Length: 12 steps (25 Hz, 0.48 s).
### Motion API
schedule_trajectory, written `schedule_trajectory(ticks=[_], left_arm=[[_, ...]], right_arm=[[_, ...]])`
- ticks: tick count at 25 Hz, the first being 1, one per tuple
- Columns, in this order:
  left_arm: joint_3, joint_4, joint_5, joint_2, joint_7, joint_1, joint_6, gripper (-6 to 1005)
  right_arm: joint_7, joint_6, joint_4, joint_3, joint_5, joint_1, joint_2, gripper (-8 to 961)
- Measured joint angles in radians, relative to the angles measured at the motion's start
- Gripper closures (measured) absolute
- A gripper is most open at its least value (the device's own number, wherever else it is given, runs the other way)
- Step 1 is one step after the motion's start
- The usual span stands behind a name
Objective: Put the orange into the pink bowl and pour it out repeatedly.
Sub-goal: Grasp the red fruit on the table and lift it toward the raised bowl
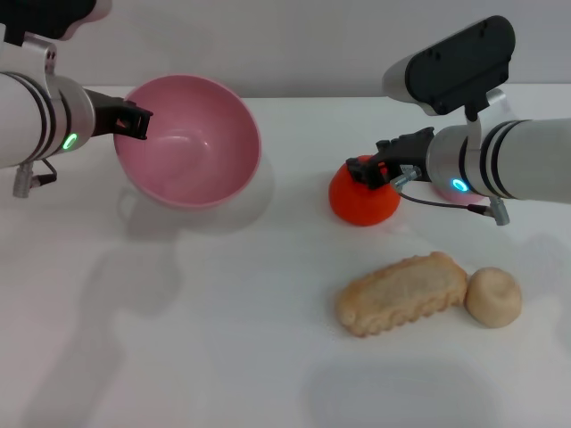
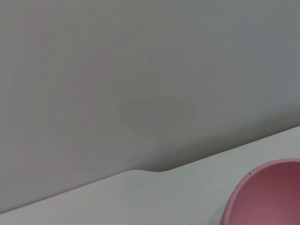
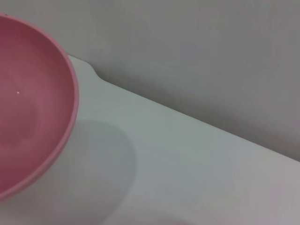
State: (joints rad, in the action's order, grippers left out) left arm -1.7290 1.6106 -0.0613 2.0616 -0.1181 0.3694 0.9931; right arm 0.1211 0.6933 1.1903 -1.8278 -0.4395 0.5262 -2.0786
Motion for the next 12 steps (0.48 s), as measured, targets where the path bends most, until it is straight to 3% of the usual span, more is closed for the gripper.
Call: schedule_trajectory(ticks=[8,10,12], left_arm=[[-0.006,0.0,0.0,0.0,0.0,0.0,0.002,953],[-0.008,0.0,0.0,0.0,0.0,0.0,0.002,953],[-0.01,0.0,0.0,0.0,0.0,0.0,0.003,953]], right_arm=[[-0.01,-0.017,-0.031,-0.004,-0.003,0.004,-0.001,474],[-0.011,-0.028,-0.054,-0.01,-0.013,0.01,-0.001,294],[-0.011,-0.044,-0.075,-0.018,-0.023,0.014,-0.001,294]])
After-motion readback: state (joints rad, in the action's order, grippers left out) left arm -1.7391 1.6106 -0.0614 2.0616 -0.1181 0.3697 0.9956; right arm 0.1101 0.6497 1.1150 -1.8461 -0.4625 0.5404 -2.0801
